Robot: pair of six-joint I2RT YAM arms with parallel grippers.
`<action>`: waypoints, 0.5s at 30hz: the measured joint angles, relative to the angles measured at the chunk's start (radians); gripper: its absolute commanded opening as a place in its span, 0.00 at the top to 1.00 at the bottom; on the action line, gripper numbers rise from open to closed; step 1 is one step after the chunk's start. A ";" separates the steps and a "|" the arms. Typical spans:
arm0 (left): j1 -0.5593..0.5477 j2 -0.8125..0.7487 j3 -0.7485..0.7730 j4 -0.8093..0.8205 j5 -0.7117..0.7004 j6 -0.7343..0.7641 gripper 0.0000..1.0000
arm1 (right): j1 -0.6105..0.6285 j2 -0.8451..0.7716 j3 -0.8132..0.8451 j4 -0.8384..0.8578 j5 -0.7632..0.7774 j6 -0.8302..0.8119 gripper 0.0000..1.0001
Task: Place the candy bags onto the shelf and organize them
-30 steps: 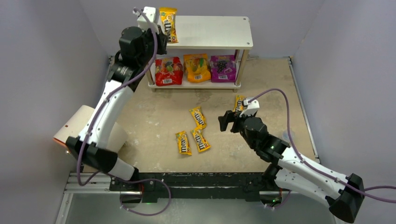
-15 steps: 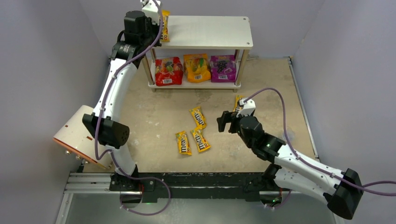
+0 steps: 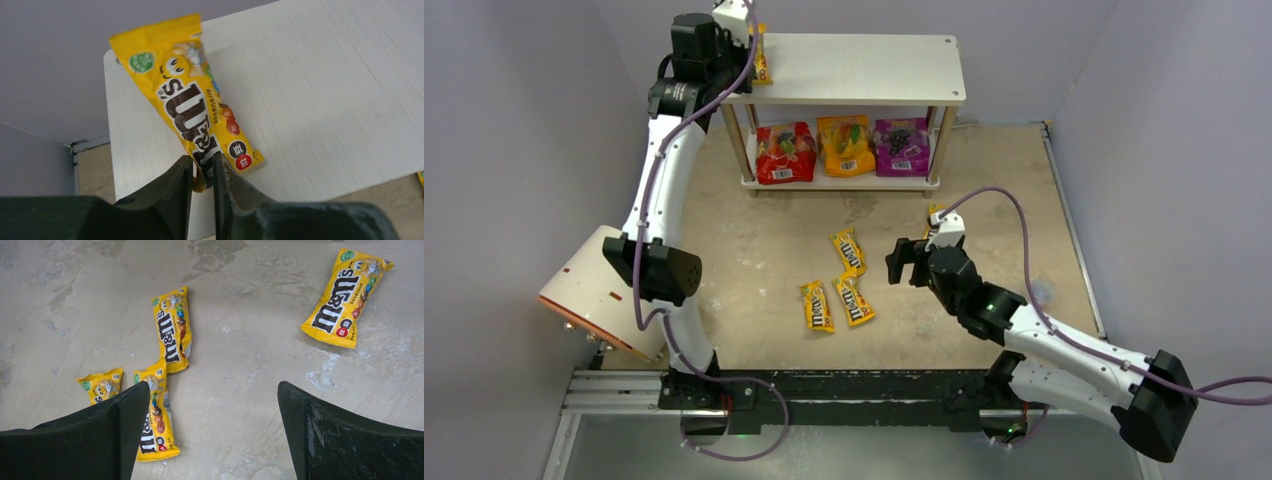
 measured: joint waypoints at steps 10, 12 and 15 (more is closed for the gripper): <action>0.010 0.056 0.058 0.006 -0.029 -0.001 0.51 | 0.000 0.024 0.029 -0.004 -0.001 0.027 0.01; 0.010 0.056 0.060 0.006 -0.054 -0.001 0.49 | 0.000 0.031 0.034 -0.004 -0.001 0.027 0.01; 0.010 0.056 0.060 0.010 -0.097 -0.002 0.45 | 0.000 0.041 0.038 -0.004 -0.002 0.031 0.01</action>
